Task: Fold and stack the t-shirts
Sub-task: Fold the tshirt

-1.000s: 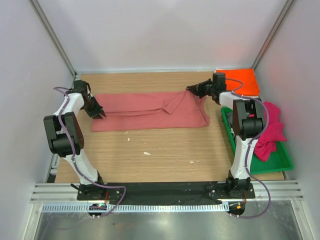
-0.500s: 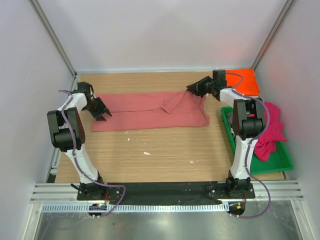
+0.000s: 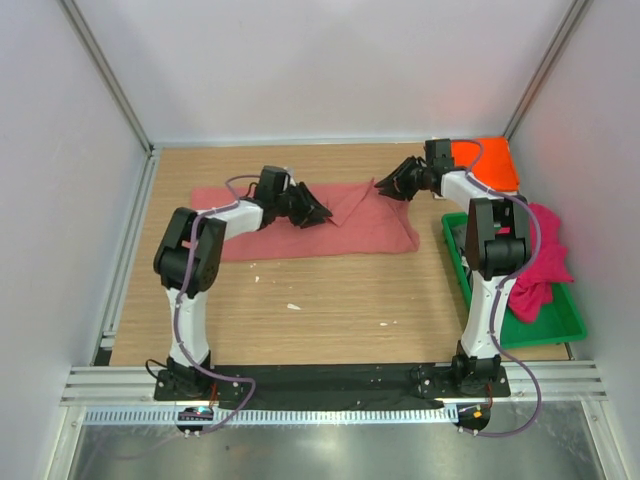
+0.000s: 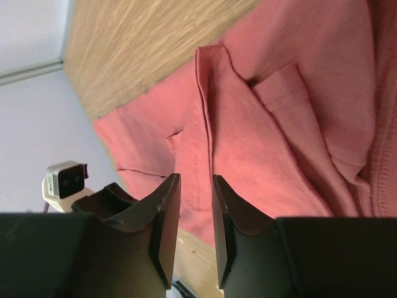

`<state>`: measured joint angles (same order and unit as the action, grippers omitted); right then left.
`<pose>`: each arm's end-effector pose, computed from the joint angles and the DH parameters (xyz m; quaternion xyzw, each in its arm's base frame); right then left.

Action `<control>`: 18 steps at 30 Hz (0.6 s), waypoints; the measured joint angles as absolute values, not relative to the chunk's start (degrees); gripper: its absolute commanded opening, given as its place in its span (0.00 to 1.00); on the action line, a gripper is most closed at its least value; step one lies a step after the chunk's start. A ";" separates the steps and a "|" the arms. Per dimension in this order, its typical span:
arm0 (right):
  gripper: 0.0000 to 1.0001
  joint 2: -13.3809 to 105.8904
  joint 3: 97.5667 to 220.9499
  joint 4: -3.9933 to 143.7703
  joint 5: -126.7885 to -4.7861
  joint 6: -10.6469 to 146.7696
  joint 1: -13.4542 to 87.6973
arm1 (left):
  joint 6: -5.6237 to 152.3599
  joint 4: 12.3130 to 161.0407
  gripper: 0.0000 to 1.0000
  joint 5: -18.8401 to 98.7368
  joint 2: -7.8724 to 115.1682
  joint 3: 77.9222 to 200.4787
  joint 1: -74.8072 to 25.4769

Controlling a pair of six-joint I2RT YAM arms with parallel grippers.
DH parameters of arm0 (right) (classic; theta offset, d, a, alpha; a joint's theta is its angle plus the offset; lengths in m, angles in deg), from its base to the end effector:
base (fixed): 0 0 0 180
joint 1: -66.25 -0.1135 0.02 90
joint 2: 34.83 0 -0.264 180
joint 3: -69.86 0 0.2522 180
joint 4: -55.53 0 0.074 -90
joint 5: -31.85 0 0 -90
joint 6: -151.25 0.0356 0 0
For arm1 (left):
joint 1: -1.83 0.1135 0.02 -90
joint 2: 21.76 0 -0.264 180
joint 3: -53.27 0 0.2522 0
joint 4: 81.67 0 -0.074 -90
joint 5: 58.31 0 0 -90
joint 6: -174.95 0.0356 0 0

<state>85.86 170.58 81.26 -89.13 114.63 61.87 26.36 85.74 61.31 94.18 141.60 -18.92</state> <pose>0.4620 0.0538 0.1796 0.2785 0.8540 0.3921 0.1987 0.4044 -0.1720 0.1663 -0.1825 0.8644 -0.4383 0.1653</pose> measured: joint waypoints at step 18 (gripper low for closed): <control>0.37 85.86 174.71 89.19 -86.72 103.81 62.30 | 19.50 89.46 0.40 51.59 101.64 148.46 -25.13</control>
<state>85.86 174.71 89.19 -86.72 103.81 62.30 19.50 89.46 51.59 101.64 148.46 -25.13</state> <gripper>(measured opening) 0.369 0.402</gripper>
